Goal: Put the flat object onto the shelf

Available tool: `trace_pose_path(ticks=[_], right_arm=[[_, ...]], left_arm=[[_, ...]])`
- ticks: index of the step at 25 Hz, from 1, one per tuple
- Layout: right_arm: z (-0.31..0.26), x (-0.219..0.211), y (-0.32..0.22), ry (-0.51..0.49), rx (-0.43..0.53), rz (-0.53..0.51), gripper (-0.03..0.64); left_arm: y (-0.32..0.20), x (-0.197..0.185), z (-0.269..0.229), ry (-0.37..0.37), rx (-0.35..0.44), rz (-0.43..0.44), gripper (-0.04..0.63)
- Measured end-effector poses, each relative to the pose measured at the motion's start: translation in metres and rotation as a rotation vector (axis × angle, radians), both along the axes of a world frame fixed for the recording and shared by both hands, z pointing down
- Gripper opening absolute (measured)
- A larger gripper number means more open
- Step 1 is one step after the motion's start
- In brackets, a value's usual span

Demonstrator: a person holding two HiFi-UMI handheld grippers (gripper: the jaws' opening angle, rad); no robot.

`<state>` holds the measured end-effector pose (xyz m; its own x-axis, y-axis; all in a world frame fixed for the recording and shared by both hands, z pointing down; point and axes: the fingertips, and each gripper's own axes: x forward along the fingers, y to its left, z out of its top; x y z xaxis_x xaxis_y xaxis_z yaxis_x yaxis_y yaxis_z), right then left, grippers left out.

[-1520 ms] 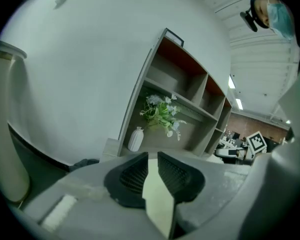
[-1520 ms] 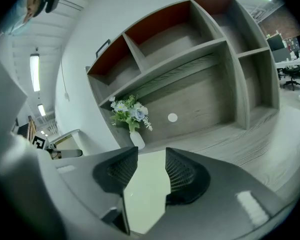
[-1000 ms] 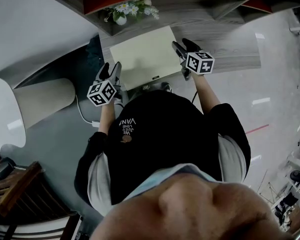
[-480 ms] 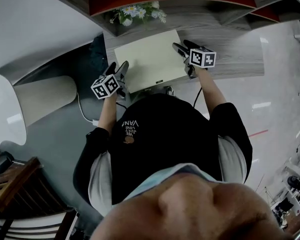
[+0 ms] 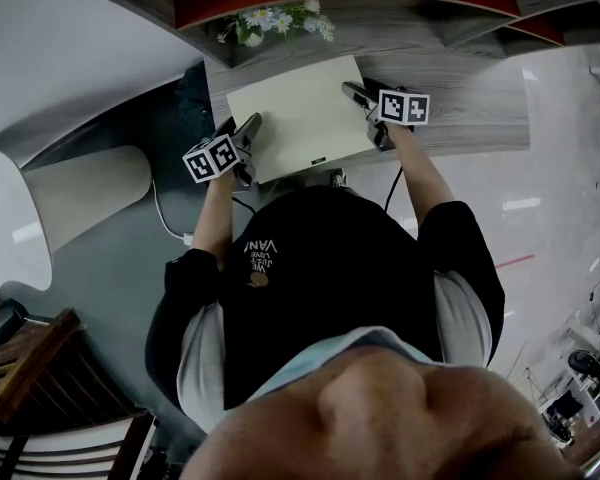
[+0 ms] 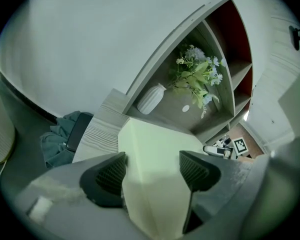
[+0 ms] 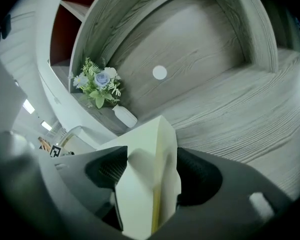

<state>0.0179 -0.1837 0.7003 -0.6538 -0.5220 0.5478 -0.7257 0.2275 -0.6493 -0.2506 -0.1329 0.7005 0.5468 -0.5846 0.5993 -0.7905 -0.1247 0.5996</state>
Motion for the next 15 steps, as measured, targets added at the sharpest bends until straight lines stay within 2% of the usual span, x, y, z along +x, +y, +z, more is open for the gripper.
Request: trace_pose_path(ticks=[11,15], right_arm=[[0.002,-0.003,0.004,-0.006,0.006,0.027,0.270],[0.001,0.001,0.009,0.007,0.010,0.054,0.262]], left_arm=[[-0.002,-0.006,0.008,-0.004,-0.028,-0.026,0.310],[-0.006,0.000,-0.002,0.011,-0.005,-0.018,0.304]])
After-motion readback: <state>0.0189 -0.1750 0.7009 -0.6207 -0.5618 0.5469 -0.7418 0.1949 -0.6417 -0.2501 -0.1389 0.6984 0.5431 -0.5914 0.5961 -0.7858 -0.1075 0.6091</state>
